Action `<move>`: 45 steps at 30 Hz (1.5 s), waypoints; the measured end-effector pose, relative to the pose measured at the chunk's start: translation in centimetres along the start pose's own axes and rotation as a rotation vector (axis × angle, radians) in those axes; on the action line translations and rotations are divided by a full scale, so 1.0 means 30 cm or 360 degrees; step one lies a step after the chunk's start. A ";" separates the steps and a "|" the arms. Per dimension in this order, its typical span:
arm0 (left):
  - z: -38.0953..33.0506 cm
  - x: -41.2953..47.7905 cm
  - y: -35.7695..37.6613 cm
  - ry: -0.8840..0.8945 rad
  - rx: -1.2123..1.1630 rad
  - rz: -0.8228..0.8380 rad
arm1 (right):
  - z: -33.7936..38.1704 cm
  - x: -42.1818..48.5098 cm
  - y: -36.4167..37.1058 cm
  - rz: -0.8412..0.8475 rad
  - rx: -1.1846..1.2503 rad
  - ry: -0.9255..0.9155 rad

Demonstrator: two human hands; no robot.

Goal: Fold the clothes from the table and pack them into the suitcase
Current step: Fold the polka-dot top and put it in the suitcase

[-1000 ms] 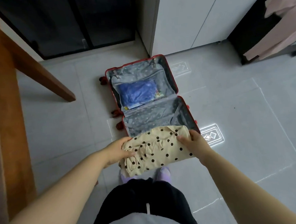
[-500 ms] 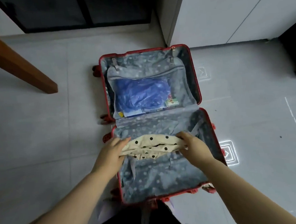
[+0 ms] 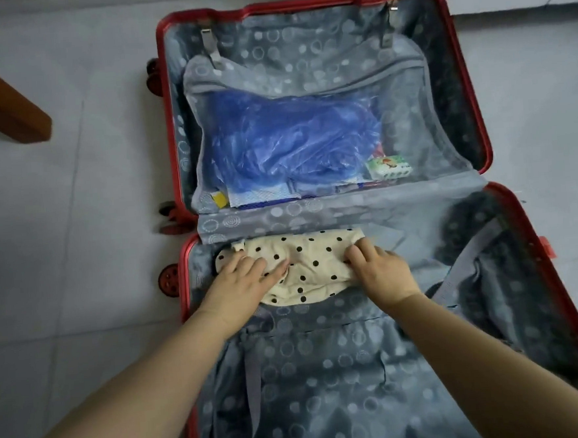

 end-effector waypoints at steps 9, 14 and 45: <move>-0.039 -0.052 0.122 -0.0449 -0.0555 0.0721 | 0.005 -0.078 0.136 0.0439 0.0821 0.0366; -0.013 -0.059 0.121 -0.0494 -0.0576 0.0574 | -0.010 -0.065 0.139 0.0382 0.0895 0.0342; -0.003 -0.443 -0.463 -0.0787 -0.0942 0.0844 | 0.437 -0.364 -0.463 0.1190 0.0213 0.0349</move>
Point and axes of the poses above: each hand's wrist, its own x-axis towards the middle knuckle, its own y-axis out of the palm, z = x × y, the point moved 9 cm from there along x, towards the middle knuckle, and after that the axes turned 1 degree about z, right-handed, at the moved point
